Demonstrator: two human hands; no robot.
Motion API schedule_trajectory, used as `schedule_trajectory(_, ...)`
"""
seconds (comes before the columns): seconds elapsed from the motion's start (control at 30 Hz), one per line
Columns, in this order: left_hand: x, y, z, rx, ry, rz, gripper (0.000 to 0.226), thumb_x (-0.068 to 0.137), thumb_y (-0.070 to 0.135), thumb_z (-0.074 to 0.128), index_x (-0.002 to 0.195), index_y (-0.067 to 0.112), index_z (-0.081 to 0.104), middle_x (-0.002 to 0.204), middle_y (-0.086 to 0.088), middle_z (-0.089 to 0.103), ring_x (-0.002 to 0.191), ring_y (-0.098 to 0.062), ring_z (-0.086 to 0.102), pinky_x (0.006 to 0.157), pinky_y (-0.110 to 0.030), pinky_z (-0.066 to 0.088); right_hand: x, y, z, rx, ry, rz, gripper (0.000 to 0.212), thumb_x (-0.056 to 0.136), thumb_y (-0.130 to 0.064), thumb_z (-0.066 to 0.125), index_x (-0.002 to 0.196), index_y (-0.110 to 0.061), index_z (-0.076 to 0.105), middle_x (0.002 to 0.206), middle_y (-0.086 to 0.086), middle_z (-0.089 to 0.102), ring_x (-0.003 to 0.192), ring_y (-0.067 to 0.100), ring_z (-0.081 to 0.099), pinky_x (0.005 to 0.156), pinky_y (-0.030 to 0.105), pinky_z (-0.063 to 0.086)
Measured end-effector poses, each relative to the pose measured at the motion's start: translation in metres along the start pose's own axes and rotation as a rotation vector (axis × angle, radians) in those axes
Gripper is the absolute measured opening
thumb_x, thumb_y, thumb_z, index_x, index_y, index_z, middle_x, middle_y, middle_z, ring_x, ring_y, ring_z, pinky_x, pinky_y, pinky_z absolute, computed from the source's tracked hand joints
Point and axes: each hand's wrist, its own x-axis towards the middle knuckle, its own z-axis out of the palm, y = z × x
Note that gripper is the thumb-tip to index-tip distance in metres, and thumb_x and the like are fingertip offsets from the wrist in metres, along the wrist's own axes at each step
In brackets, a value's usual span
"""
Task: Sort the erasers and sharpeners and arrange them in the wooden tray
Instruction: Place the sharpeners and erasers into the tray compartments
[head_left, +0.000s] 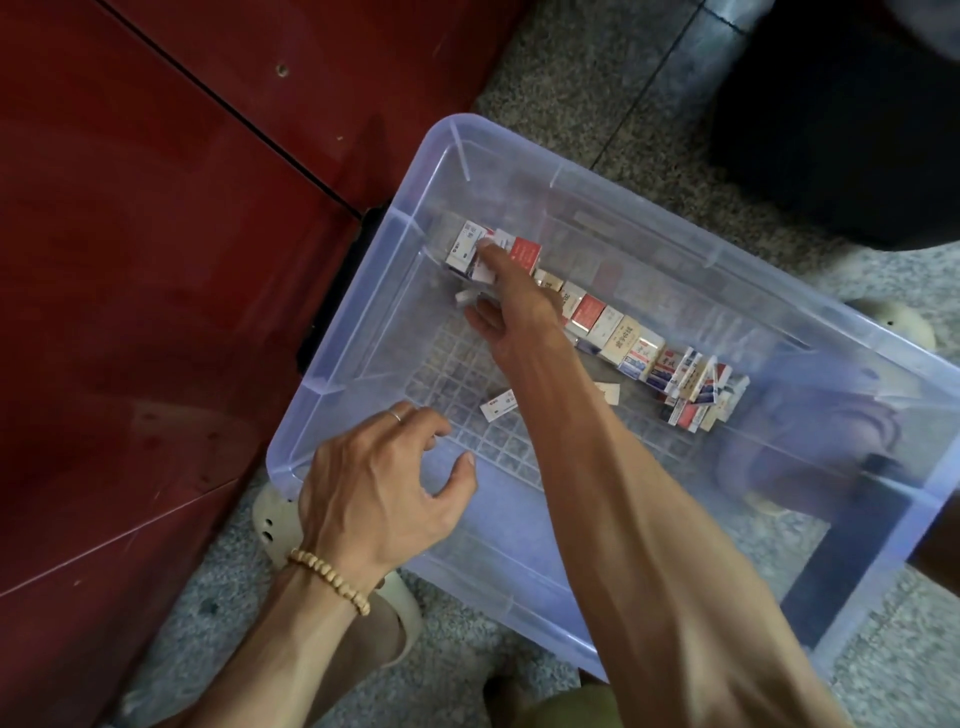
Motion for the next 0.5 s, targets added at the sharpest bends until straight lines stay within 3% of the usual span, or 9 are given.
schedule_trajectory(0.07, 0.0, 0.001, -0.001, 0.001, -0.004, -0.004, 0.034, 0.076, 0.051, 0.055, 0.087, 0.023, 0.069, 0.078, 0.009, 0.067, 0.066, -0.015, 0.067, 0.051, -0.033, 0.053, 0.001, 0.0, 0.001, 0.005, 0.014, -0.03, 0.048, 0.072, -0.021, 0.089, 0.109, -0.003, 0.065, 0.094, 0.017, 0.075, 0.083, 0.026, 0.073, 0.067, 0.035, 0.062)
schedule_trajectory(0.33, 0.001, 0.002, -0.001, -0.009, 0.007, -0.015, 0.032, 0.075, 0.05, 0.056, 0.086, 0.023, 0.068, 0.078, 0.009, 0.067, 0.067, -0.014, 0.067, 0.05, -0.033, 0.053, 0.006, -0.002, -0.006, -0.085, -0.014, -0.087, 0.043, 0.072, -0.017, 0.087, 0.108, -0.003, 0.069, 0.095, 0.012, 0.076, 0.084, 0.022, 0.074, 0.068, 0.033, 0.063)
schedule_trajectory(0.5, 0.0, 0.001, -0.001, -0.015, 0.009, -0.019, 0.031, 0.075, 0.049, 0.056, 0.086, 0.023, 0.068, 0.078, 0.01, 0.067, 0.066, -0.014, 0.068, 0.048, -0.033, 0.053, 0.009, 0.007, 0.003, -0.017, 0.025, -0.124, 0.073, 0.06, -0.02, 0.091, 0.123, 0.001, 0.06, 0.101, 0.013, 0.074, 0.083, 0.021, 0.074, 0.062, 0.029, 0.061)
